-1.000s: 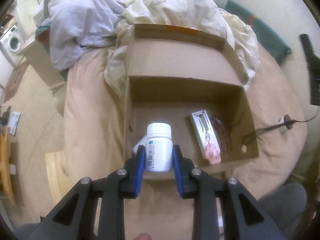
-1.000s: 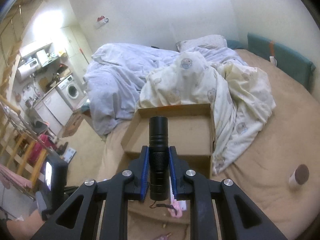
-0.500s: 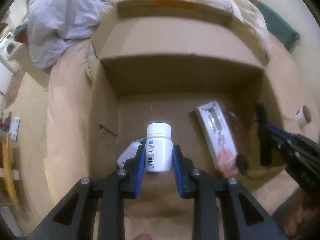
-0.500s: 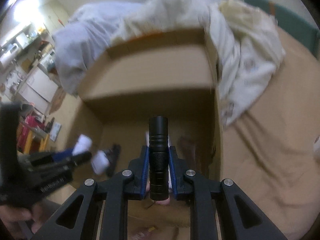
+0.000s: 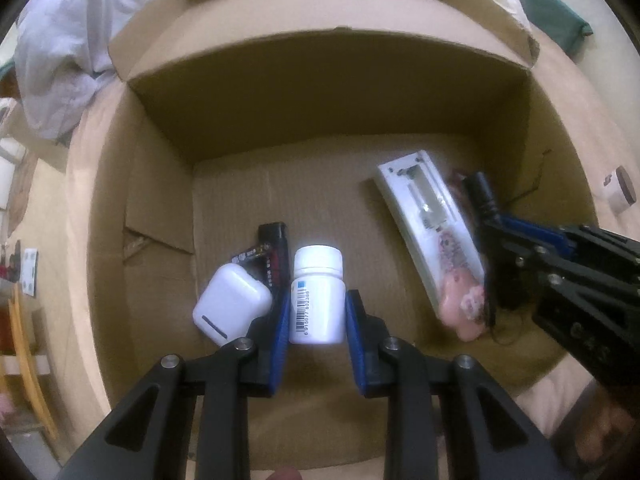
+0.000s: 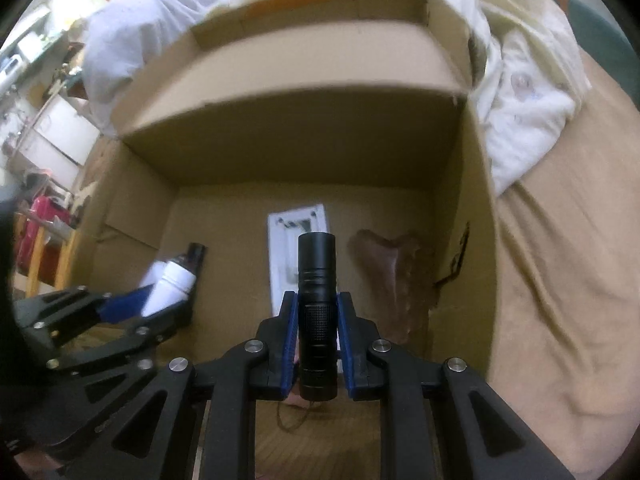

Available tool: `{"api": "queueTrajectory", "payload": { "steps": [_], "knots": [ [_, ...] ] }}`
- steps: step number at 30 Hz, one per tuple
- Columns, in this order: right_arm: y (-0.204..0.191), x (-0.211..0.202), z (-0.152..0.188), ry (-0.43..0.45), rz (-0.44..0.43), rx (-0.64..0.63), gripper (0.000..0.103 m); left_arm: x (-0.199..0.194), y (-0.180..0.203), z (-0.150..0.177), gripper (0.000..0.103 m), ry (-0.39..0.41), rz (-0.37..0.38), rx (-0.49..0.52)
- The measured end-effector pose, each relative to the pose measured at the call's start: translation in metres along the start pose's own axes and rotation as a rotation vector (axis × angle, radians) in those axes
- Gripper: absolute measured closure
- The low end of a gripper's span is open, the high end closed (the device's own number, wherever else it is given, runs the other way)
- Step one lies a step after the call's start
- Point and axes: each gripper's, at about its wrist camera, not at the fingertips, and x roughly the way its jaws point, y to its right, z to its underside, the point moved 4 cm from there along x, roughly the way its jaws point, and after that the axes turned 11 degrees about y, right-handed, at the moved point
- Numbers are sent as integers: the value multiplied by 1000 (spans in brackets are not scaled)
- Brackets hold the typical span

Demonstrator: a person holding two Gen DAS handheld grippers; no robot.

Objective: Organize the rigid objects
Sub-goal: 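Carry the flashlight and pill bottle into the box and open both tools, then withdraw both tools from the box toward the remaining items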

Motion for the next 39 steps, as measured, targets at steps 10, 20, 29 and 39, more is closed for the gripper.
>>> {"api": "queueTrajectory", "payload": {
  "steps": [10,20,29,39],
  "knots": [
    [-5,10,3,-27,-2,-13,82,-3,5,1,79,1,0,10],
    [-7,-9,-11,53,-83,15,44,-10,-4,-4,28,28,-7,-37],
    [-21,-16,-14,86,-133,1,18,-18,-16,-6,14,48,-44,-53],
    [-22,-15,-15,99,-142,21,17,-25,-6,-13,13,76,-62,-28]
  ]
}}
